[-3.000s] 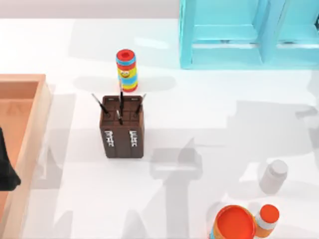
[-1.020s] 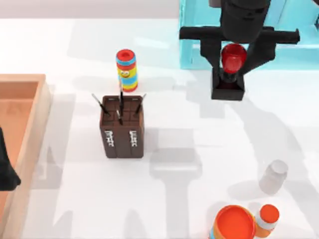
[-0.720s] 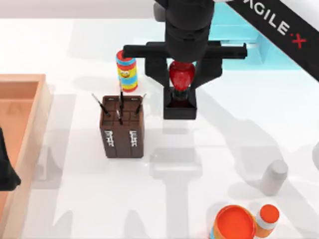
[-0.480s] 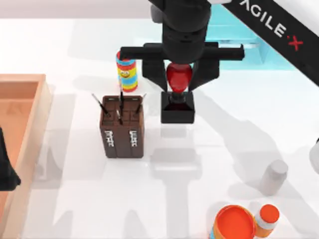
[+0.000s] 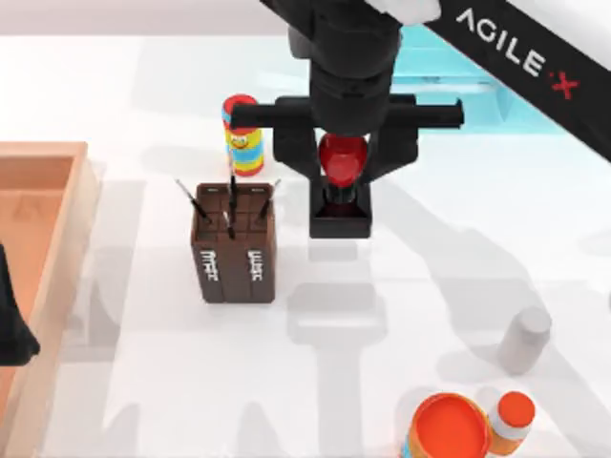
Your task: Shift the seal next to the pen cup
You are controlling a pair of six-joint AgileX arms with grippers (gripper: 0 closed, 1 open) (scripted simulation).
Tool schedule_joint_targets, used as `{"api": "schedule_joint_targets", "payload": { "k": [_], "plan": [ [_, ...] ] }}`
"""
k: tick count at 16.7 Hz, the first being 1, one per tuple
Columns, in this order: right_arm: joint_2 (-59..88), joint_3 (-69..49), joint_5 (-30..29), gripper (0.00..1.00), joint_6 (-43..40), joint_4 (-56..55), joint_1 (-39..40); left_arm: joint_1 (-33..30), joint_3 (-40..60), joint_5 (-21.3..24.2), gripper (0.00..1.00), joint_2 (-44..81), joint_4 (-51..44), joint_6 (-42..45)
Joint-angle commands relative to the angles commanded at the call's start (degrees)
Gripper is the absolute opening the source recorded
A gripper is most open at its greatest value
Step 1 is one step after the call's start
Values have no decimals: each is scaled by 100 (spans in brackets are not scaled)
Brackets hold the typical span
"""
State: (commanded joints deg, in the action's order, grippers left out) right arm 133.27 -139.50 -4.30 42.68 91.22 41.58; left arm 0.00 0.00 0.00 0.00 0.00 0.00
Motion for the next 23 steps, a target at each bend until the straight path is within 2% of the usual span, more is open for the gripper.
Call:
{"api": "schedule_joint_targets", "payload": {
  "k": [5,18,23],
  "plan": [
    [-29,93,-2,0,0,-66,3,0,0,0,100,0,0,0],
    [-29,93,-2,98,0,-66,3,0,0,0,100,0,0,0],
    [-29,93,-2,100,0,-66,3,0,0,0,100,0,0,0]
  ]
}}
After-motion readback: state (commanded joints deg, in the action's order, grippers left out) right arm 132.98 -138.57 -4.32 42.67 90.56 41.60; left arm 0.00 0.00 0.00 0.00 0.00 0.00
